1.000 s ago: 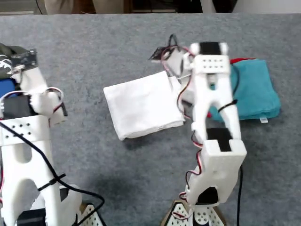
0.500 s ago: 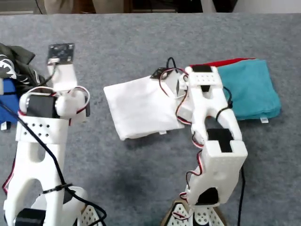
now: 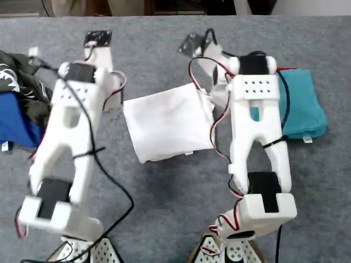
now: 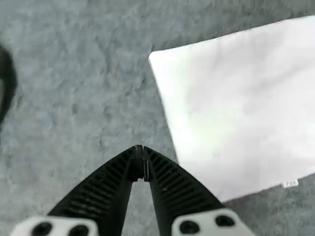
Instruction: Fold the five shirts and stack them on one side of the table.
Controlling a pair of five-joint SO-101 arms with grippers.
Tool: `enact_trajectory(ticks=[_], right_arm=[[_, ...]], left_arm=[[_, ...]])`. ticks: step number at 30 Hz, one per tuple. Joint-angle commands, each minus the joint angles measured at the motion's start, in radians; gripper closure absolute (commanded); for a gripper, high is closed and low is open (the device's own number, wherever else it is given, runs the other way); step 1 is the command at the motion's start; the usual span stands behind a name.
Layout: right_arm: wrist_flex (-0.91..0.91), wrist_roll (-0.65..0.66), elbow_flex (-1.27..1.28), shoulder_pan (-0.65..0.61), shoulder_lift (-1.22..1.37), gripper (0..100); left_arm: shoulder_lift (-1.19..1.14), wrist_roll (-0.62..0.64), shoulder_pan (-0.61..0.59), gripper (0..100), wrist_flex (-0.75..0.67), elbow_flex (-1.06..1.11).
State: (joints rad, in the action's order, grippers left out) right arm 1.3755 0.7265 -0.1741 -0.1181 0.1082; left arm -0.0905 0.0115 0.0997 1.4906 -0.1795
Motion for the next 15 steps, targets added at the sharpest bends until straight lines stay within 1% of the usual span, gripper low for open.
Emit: enact_trajectory(ticks=[1, 5, 8, 12, 15], right_arm=[[-0.192, -0.063, -0.056, -0.059, 0.050, 99.6], [-0.385, -0.094, -0.058, -0.119, 0.217, 99.6], [-0.482, -0.107, -0.059, -0.127, 0.346, 99.6], [-0.508, -0.110, -0.128, -0.084, 0.515, 99.6], [-0.459, -0.112, -0.262, -0.041, 0.616, 99.6]], left_arm=[[-0.147, 0.011, 0.035, 98, -0.008, -0.190], [-0.344, 0.011, 0.048, 98, -0.011, -0.339], [-0.503, 0.012, 0.035, 98, -0.011, -0.450], [-0.690, 0.009, 0.009, 98, -0.009, -0.598], [-0.808, 0.003, -0.008, 98, -0.006, -0.707]])
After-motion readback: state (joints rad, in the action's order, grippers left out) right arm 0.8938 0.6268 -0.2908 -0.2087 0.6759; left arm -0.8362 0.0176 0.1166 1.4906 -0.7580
